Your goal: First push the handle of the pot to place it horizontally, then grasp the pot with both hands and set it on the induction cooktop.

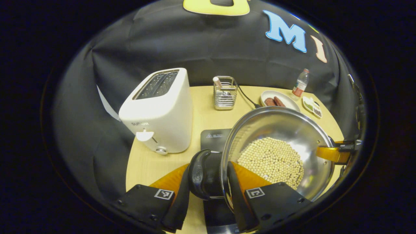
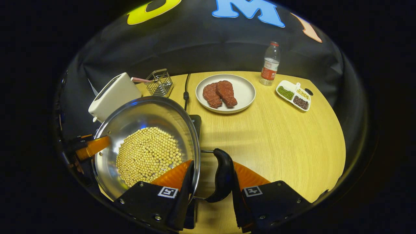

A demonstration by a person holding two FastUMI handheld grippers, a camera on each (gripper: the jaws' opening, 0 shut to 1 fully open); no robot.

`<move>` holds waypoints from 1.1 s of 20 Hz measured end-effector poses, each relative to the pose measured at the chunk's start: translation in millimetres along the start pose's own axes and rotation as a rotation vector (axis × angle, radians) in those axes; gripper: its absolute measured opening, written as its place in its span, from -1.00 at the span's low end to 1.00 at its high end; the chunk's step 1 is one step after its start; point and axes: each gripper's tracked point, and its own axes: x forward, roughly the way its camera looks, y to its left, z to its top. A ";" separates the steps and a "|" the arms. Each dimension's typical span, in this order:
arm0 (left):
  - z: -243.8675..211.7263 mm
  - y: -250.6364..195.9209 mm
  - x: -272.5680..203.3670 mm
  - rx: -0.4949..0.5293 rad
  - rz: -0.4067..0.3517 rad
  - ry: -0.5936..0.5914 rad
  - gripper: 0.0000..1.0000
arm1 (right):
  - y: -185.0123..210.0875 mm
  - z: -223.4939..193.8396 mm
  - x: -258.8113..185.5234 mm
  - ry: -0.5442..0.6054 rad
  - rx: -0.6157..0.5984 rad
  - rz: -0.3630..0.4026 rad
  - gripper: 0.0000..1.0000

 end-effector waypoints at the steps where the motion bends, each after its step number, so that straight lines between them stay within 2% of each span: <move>1: -0.8 -0.5 -1.3 0.000 0.001 0.000 0.32 | 3.3 -1.0 1.4 0.002 0.001 -0.003 0.17; 3: 6.1 0.1 -1.7 0.000 -0.003 -0.002 0.32 | 8.0 -0.9 3.9 0.003 0.003 -0.007 0.17; 4: 9.1 2.2 -2.9 -0.002 -0.005 -0.004 0.25 | 9.3 -0.7 4.0 0.003 0.004 -0.009 0.17; 7: 3.2 1.9 -2.4 -0.002 -0.006 -0.007 0.32 | 11.2 -0.5 5.4 0.001 0.011 -0.015 0.17; 9: 2.7 2.9 -3.3 -0.007 -0.015 -0.019 0.25 | 11.8 0.7 5.9 -0.011 0.013 -0.016 0.17; 10: 4.6 4.0 -1.5 -0.005 -0.020 -0.035 0.34 | 11.9 1.2 6.4 -0.018 0.022 -0.011 0.17; 11: 3.1 3.6 -1.2 0.000 -0.024 -0.048 0.27 | 12.7 1.9 6.5 -0.027 0.033 -0.006 0.17; 12: 4.6 4.7 -2.1 0.001 -0.026 -0.063 0.37 | 13.5 3.6 6.6 -0.036 0.038 -0.001 0.17; 13: 7.4 5.0 -4.3 0.000 -0.024 -0.083 0.32 | 13.9 4.2 7.3 -0.045 0.034 0.005 0.17; 15: 13.6 10.9 -7.6 -0.020 -0.003 -0.116 0.41 | 16.2 6.7 7.6 -0.061 0.028 0.025 0.23; 16: 17.0 13.9 -12.5 -0.042 0.002 -0.129 0.58 | 11.6 9.3 7.1 -0.074 0.024 0.017 0.18; 18: 24.3 19.1 -23.5 -0.080 0.017 -0.162 0.72 | 6.6 16.8 -1.3 -0.109 0.027 0.021 0.53; 19: 28.1 20.2 -32.7 -0.086 0.032 -0.187 0.76 | 4.7 20.2 -6.9 -0.131 0.032 0.027 0.63; 20: 34.8 21.6 -42.3 -0.089 0.047 -0.214 0.73 | 1.7 25.2 -12.5 -0.155 0.035 0.034 0.79; 22: 51.4 11.2 -62.6 -0.099 0.059 -0.278 0.73 | -2.4 35.4 -28.8 -0.215 0.031 0.067 0.83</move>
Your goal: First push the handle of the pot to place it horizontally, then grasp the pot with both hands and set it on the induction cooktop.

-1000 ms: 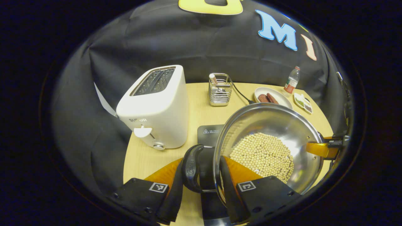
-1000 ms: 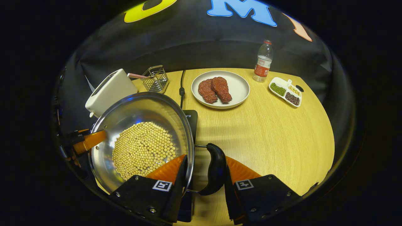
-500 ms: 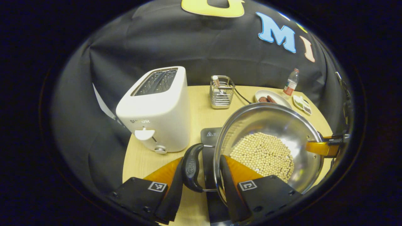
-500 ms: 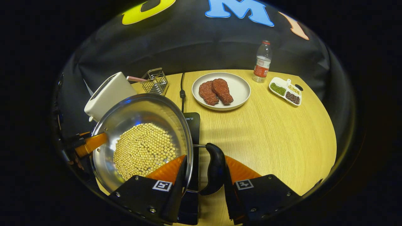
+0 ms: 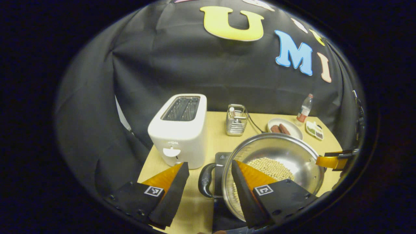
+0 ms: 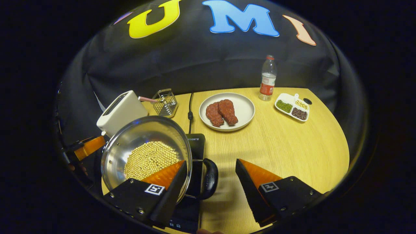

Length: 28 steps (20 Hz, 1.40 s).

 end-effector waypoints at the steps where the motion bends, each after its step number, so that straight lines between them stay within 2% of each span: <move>1: 8.8 -10.7 -11.3 -0.005 -0.003 -0.031 0.73 | 1.0 7.0 -7.9 -0.034 -0.005 0.026 0.83; 6: 70.4 -93.1 -73.8 -0.002 -0.055 -0.214 0.72 | -30.0 51.5 -69.1 -0.220 -0.038 0.045 0.83; 9: 102.4 -161.1 -117.5 0.004 -0.119 -0.325 0.76 | -58.0 84.2 -118.1 -0.345 -0.039 0.020 0.83; 11: 122.0 -203.7 -143.7 0.012 -0.146 -0.396 0.70 | -78.3 102.8 -151.9 -0.413 -0.047 0.014 0.83; 17: 169.2 -300.6 -212.0 0.034 -0.169 -0.575 0.73 | -151.3 152.4 -249.4 -0.606 -0.031 -0.068 0.82; 19: 177.2 -320.8 -231.5 0.029 -0.192 -0.610 0.76 | -169.6 162.7 -273.7 -0.652 -0.031 -0.090 0.82; 21: 184.5 -329.7 -244.9 0.008 -0.191 -0.639 1.00 | -183.9 165.9 -286.8 -0.683 -0.028 -0.096 0.95; 22: 188.9 -329.9 -249.3 -0.004 -0.181 -0.651 1.00 | -190.5 167.6 -291.0 -0.692 -0.023 -0.101 0.98; 23: 190.3 -330.8 -249.4 -0.008 -0.172 -0.646 0.84 | -198.1 168.3 -294.7 -0.695 -0.016 -0.109 0.98; 24: 189.2 -329.2 -252.3 -0.010 -0.157 -0.643 1.00 | -203.3 169.3 -298.3 -0.695 -0.014 -0.109 0.98; 26: 190.3 -327.4 -255.7 -0.013 -0.124 -0.650 0.92 | -213.4 173.0 -305.5 -0.712 -0.022 -0.102 0.99; 27: 188.5 -329.5 -256.6 -0.018 -0.110 -0.646 0.97 | -218.3 175.1 -307.9 -0.717 -0.027 -0.102 0.98; 28: 185.5 -329.6 -256.0 -0.021 -0.101 -0.635 0.92 | -223.5 174.4 -309.2 -0.711 -0.036 -0.099 0.98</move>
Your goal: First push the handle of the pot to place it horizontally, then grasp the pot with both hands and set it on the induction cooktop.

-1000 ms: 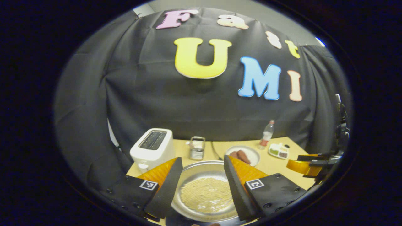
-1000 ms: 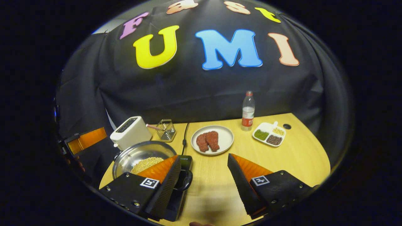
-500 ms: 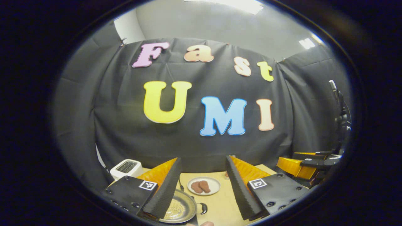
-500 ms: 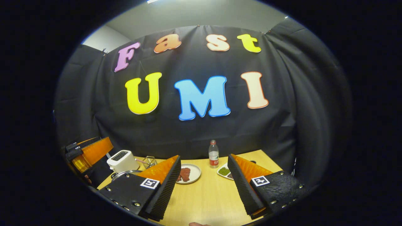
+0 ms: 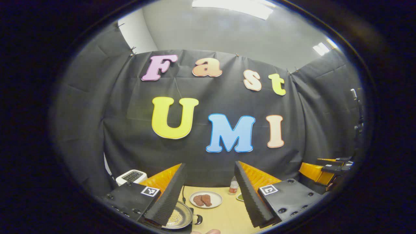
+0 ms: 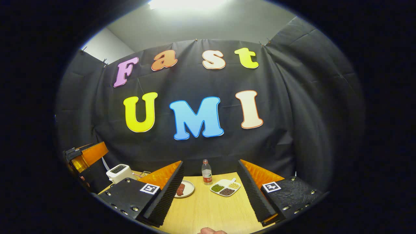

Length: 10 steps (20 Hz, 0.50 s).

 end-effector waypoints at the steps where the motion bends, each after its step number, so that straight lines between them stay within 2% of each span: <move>1: -0.8 -2.7 -0.7 0.002 0.013 -0.001 0.97 | -3.7 1.8 -1.3 -0.004 -0.002 0.011 0.99; 10: -4.6 -45.6 -13.6 0.051 0.048 0.016 0.90 | -51.3 6.2 3.2 0.002 0.025 0.047 0.98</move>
